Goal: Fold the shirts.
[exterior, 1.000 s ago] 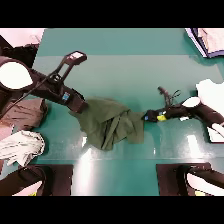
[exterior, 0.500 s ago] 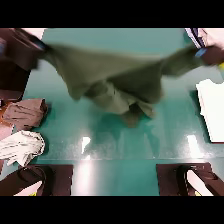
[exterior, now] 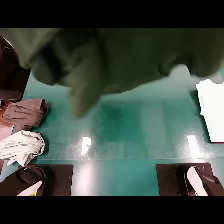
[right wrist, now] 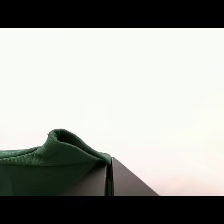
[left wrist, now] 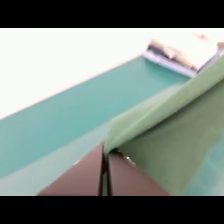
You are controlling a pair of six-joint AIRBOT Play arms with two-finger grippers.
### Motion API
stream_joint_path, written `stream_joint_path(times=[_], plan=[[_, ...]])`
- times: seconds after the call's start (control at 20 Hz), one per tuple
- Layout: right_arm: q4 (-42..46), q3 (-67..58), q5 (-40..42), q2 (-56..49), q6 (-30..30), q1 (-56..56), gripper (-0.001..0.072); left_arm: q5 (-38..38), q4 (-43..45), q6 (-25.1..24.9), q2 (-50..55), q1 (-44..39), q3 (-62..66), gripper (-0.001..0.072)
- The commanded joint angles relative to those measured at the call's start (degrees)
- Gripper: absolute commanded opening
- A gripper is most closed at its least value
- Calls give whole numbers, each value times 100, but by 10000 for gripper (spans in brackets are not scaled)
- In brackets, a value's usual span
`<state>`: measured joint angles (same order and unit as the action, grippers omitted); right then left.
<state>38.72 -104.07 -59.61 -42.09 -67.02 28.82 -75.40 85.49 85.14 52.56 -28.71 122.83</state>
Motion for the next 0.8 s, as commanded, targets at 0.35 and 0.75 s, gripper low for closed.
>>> stream_joint_path(times=[0.35, 0.75], plan=[[46, -1357, -1910, -1705, -1034, 227, 18, -579, 212, -9, 120, 7, -1912, 22], [3357, 802, -1285, -3663, -1488, -2704, 19, 1036, 295, -144, 2481, 385, -3950, 22]])
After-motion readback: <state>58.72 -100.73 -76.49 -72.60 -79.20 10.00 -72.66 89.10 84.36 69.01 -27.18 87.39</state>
